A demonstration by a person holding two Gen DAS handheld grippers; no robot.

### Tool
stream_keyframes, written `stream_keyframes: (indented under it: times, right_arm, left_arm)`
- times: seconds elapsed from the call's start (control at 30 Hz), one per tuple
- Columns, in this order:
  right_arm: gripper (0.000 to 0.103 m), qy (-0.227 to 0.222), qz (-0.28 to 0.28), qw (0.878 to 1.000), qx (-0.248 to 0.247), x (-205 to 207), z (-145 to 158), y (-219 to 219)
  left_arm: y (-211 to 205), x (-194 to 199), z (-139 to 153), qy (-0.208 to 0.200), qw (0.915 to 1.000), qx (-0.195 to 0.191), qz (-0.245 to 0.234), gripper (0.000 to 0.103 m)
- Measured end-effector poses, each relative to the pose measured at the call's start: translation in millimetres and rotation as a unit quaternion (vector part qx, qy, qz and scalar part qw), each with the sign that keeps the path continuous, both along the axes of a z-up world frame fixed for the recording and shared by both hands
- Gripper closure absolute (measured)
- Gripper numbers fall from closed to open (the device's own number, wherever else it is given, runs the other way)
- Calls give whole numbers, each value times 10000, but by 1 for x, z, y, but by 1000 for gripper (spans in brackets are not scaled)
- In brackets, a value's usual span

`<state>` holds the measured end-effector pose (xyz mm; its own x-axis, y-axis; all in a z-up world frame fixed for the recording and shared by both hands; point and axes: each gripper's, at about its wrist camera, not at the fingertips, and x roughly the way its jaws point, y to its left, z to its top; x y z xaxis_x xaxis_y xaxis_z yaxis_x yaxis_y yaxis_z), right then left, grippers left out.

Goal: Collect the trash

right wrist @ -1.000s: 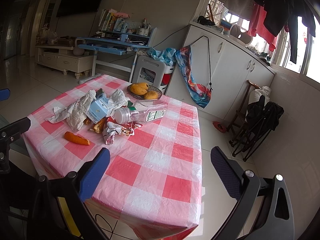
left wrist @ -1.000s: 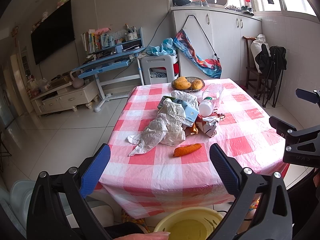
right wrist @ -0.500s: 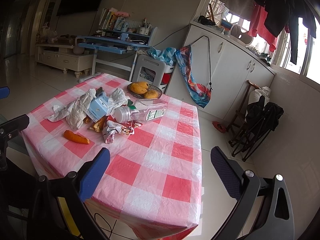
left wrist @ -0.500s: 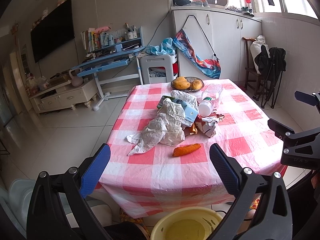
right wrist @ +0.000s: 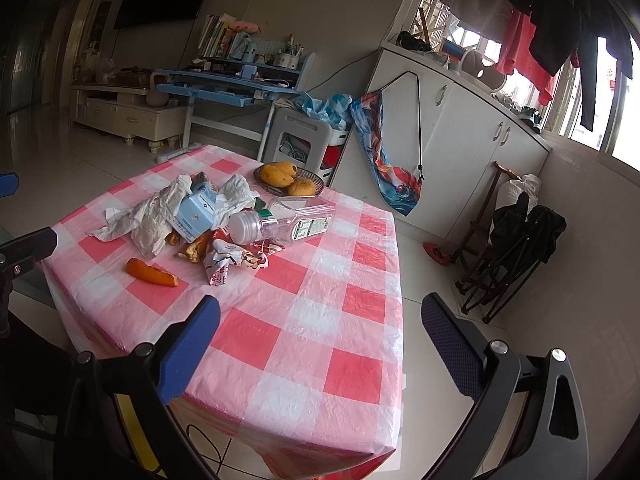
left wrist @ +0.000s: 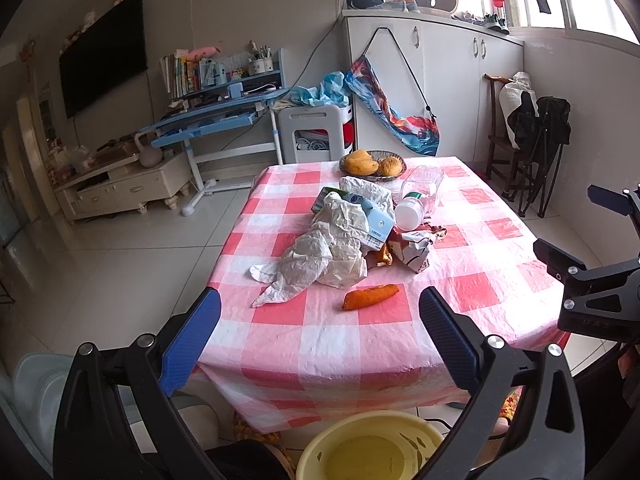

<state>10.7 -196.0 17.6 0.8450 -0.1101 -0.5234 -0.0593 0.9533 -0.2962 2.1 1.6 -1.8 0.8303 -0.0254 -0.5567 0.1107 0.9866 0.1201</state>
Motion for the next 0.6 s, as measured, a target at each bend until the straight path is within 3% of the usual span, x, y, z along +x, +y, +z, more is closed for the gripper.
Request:
stream_keyframes:
  times: [0.6]
  right_arm:
    - [6, -24, 10, 10000, -37, 0, -2, 3]
  left_arm:
    - [-2, 0, -3, 55, 10000, -13, 1, 7]
